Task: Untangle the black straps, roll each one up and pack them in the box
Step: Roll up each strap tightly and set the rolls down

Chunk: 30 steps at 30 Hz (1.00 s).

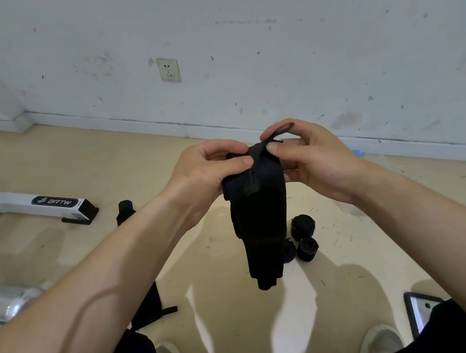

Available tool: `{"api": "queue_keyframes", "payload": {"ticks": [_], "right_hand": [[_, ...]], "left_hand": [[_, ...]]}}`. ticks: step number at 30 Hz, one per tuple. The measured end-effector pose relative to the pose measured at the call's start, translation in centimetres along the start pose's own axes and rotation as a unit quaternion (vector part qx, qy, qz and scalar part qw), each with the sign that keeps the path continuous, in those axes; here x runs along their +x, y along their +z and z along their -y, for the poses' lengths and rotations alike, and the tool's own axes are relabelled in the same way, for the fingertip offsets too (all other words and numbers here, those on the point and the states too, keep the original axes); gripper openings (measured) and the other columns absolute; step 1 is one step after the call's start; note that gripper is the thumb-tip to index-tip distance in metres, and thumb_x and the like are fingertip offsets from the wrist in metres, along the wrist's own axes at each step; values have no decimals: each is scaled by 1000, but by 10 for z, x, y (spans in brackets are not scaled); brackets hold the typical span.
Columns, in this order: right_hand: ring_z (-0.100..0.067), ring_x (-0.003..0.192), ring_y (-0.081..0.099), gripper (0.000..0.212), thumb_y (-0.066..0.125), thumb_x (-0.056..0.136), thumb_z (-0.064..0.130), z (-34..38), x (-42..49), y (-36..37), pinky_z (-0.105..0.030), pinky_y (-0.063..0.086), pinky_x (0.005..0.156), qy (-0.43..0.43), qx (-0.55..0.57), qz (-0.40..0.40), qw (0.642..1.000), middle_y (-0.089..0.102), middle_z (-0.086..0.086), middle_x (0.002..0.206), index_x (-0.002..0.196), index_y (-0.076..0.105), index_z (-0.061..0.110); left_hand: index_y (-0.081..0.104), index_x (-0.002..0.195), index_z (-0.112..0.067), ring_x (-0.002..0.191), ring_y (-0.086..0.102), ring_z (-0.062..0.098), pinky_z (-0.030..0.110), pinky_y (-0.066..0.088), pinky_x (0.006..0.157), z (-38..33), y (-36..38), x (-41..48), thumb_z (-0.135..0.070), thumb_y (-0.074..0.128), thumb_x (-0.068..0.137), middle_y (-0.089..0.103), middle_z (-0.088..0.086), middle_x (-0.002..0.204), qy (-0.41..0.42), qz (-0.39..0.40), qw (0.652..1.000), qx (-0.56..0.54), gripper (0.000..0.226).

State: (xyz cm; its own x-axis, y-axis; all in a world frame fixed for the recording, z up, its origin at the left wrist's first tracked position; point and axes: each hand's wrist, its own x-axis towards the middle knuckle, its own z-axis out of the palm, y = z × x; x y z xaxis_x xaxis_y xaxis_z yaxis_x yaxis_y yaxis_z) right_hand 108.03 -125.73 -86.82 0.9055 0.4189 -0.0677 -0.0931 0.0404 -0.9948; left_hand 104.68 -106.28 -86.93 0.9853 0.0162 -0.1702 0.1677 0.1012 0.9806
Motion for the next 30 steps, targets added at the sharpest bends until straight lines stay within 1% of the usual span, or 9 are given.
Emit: {"api": "queue_keyframes", "payload": {"ticks": [2, 6, 11, 15, 20, 23, 25, 28, 30], "right_hand": [[-22, 75, 66, 1, 62, 99, 14, -1, 0, 1, -33, 53, 70, 5, -17, -15, 1000, 73, -6, 89, 99, 62, 15], [-22, 72, 64, 6, 63, 99, 20, -5, 0, 7, -39, 50, 75, 7, -26, -32, 999, 73, -6, 86, 94, 61, 17], [-22, 74, 59, 14, 66, 95, 15, -6, 2, 10, -38, 47, 76, 52, -22, -41, 998, 65, -5, 86, 83, 61, 22], [-21, 77, 60, 18, 64, 98, 23, -6, 3, 7, -35, 48, 75, 74, -2, -21, 997, 68, -1, 87, 80, 61, 22], [-22, 80, 60, 15, 71, 91, 12, -5, 5, 3, -35, 47, 78, 78, -12, 4, 997, 67, -5, 84, 80, 62, 19], [-23, 80, 64, 14, 74, 87, 6, -9, 7, 2, -38, 49, 82, 75, -8, -5, 997, 70, -8, 85, 89, 64, 16], [-22, 79, 67, 14, 74, 87, 5, -10, 8, 1, -39, 52, 84, 73, -13, -8, 997, 73, -9, 85, 96, 68, 13], [-21, 81, 71, 11, 74, 86, 2, -10, 8, 1, -32, 57, 77, 51, -37, -12, 998, 74, -9, 87, 96, 72, 7], [-20, 79, 71, 13, 77, 83, -2, -13, 8, 3, -31, 58, 75, 32, -53, -36, 997, 74, -8, 85, 92, 73, 7]], "left_hand": [[69, 95, -14, 71, 70, 19, 27, 55, 60, 2, 2, -1, 4, 78, 84, 74, 4, 86, 4, -7, 1000, 5, 22], [68, 103, -15, 76, 73, 23, 32, 56, 67, 7, 4, -2, 1, 80, 82, 77, 9, 94, 7, -16, 1000, 23, 29], [72, 100, -16, 78, 71, 13, 28, 56, 71, 12, 5, -2, -1, 83, 80, 75, 0, 86, 44, -27, 995, 90, 27], [73, 94, -19, 81, 69, 9, 27, 55, 73, 13, 3, 0, -2, 85, 78, 72, -8, 79, 58, -28, 991, 121, 26], [76, 99, -14, 90, 72, 14, 31, 58, 81, 13, 0, 2, -1, 84, 79, 76, -3, 89, 60, -14, 991, 122, 26], [75, 100, -15, 85, 71, 10, 23, 55, 75, 14, 1, 2, 0, 83, 79, 76, -3, 89, 61, -15, 990, 125, 27], [76, 104, -14, 86, 73, 11, 22, 54, 74, 14, 1, 3, -1, 82, 81, 78, 1, 94, 54, -12, 991, 119, 28], [76, 109, -11, 92, 75, 18, 26, 57, 76, 14, 0, 2, -1, 78, 85, 78, 11, 103, 25, 20, 993, 110, 26], [76, 109, -7, 89, 74, 22, 27, 59, 75, 14, 0, 2, 2, 72, 89, 77, 15, 101, 1, 57, 994, 94, 23]]}}
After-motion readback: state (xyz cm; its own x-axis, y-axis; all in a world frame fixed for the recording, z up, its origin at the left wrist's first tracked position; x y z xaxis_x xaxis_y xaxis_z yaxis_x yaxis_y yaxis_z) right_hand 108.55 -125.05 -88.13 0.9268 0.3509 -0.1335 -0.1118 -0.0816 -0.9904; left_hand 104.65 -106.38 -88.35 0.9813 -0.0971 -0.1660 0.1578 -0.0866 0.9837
